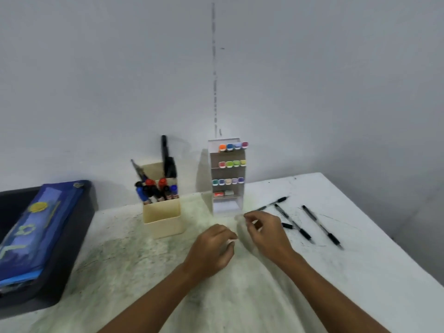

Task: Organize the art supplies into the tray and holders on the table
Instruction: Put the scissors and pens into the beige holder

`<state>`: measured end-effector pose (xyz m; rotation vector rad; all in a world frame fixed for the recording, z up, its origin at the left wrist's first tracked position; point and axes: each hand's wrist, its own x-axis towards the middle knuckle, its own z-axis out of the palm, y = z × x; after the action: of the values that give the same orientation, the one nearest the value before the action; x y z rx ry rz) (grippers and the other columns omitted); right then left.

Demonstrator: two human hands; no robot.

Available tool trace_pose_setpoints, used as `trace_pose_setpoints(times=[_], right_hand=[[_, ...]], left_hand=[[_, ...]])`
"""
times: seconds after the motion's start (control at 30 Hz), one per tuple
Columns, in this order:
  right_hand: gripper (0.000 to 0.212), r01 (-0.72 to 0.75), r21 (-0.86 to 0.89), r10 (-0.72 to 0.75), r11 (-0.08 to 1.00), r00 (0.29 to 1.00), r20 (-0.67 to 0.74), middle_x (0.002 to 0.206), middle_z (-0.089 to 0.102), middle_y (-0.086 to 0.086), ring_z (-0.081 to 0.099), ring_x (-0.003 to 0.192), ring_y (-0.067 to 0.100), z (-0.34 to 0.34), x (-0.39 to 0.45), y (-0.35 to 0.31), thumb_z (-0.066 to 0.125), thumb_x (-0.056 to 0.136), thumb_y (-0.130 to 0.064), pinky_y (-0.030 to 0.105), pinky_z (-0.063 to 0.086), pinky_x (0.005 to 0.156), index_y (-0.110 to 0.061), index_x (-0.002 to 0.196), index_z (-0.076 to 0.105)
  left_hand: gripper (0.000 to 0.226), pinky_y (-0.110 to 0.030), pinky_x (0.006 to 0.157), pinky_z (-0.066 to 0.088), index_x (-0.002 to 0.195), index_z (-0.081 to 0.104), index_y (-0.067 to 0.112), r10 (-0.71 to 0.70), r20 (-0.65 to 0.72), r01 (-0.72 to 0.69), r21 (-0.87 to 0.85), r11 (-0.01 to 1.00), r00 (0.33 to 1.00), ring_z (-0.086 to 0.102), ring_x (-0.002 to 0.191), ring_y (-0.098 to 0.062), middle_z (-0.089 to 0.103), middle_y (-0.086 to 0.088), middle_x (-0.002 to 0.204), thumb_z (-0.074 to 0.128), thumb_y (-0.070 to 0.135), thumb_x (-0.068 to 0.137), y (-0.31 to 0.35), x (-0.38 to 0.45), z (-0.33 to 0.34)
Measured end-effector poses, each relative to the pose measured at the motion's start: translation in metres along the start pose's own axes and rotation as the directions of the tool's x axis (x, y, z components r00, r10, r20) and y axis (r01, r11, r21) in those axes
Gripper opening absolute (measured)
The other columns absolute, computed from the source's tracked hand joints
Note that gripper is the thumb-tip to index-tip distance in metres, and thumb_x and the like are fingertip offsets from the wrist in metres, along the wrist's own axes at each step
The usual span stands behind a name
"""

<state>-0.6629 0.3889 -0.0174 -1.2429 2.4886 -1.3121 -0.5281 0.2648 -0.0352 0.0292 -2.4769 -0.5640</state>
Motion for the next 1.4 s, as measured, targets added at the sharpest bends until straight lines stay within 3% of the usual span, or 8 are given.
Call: trace_pose_setpoints(times=[0.27,0.5,0.63,0.77,0.97,1.07,1.17,1.4], right_hand=[[0.026,-0.329,-0.433,0.325,0.839,0.942,-0.086,0.113,0.058,0.001,0.057,0.103,0.02,-0.094,-0.027,0.074,0.064,0.09,-0.033,0.029,0.045,0.079,-0.019,0.112,0.068],[0.021,-0.283,-0.495,0.299,0.822,0.953,-0.049,0.105,0.057,0.003,0.053,0.099,0.02,-0.091,-0.028,0.085,0.054,0.095,-0.028,0.031,0.045,0.075,-0.015,0.103,0.068],[0.007,-0.331,-0.066,0.319,0.941,0.936,-0.15,0.08,0.063,-0.004,0.056,0.07,0.008,-0.109,-0.02,0.092,0.064,0.09,-0.019,0.022,0.042,0.059,-0.014,0.088,0.067],[0.011,-0.334,0.563,0.397,0.756,0.918,0.012,0.062,0.065,0.003,0.056,0.052,0.01,-0.134,0.001,0.085,0.067,0.087,-0.001,0.018,0.042,0.048,-0.008,0.078,0.067],[0.006,-0.389,0.645,0.389,0.658,0.909,0.151,0.068,0.066,0.008,0.057,0.054,0.014,-0.138,0.026,0.079,0.065,0.089,-0.005,0.024,0.046,0.052,-0.002,0.087,0.069],[0.011,-0.395,0.235,0.407,0.888,0.913,-0.005,0.081,0.067,0.002,0.059,0.064,0.013,-0.135,0.028,0.093,0.063,0.092,-0.017,0.026,0.044,0.06,-0.01,0.084,0.068],[0.021,-0.335,-0.388,0.36,0.859,0.933,-0.01,0.096,0.061,0.001,0.059,0.084,0.018,-0.127,0.018,0.108,0.061,0.092,-0.033,0.027,0.042,0.067,-0.013,0.097,0.068],[0.022,-0.227,-0.608,0.268,0.76,0.963,-0.026,0.099,0.06,0.006,0.053,0.091,0.022,-0.112,0.01,0.119,0.042,0.099,-0.018,0.035,0.049,0.075,-0.01,0.098,0.063]], left_hand=[[0.042,-0.035,0.096,0.038,0.134,0.054,0.018,-0.138,0.223,0.059,0.326,0.943,0.965,0.043,0.119,-0.024,0.052,-0.004,0.129,0.045,0.026,0.094,0.03,0.086,0.089],[0.016,-0.038,0.081,0.044,0.099,0.073,0.01,-0.045,0.101,0.018,0.255,0.967,0.994,0.057,0.095,-0.025,0.067,-0.004,0.096,0.061,0.017,0.092,0.031,0.097,0.104],[0.009,-0.035,0.07,0.05,0.097,0.067,0.002,-0.01,-0.04,0.01,0.002,1.0,0.999,0.062,0.078,-0.023,0.068,-0.009,0.086,0.061,0.005,0.091,0.041,0.101,0.095],[0.012,-0.033,0.059,0.041,0.101,0.055,0.013,-0.277,0.176,0.32,-0.316,0.893,0.945,0.052,0.065,-0.013,0.064,-0.008,0.082,0.044,0.017,0.103,0.06,0.115,0.091],[0.011,-0.028,0.047,0.04,0.101,0.043,0.011,-0.436,0.337,0.544,-0.631,0.554,0.835,0.049,0.048,-0.016,0.06,-0.011,0.071,0.035,0.018,0.106,0.087,0.127,0.101],[0.012,-0.022,0.042,0.028,0.104,0.047,0.014,-0.596,0.345,0.641,-0.653,0.403,0.725,0.037,0.045,-0.007,0.048,-0.006,0.067,0.038,0.022,0.105,0.081,0.124,0.106],[0.012,-0.016,0.043,0.029,0.101,0.053,0.011,-0.599,0.155,0.592,-0.469,0.655,0.785,0.036,0.044,-0.004,0.044,0.004,0.06,0.054,0.022,0.099,0.066,0.118,0.102],[0.036,-0.038,0.084,0.05,0.125,0.058,0.006,-0.523,0.116,0.517,0.079,0.852,0.844,0.06,0.103,-0.033,0.066,-0.015,0.109,0.058,0.008,0.089,0.037,0.135,0.102]])
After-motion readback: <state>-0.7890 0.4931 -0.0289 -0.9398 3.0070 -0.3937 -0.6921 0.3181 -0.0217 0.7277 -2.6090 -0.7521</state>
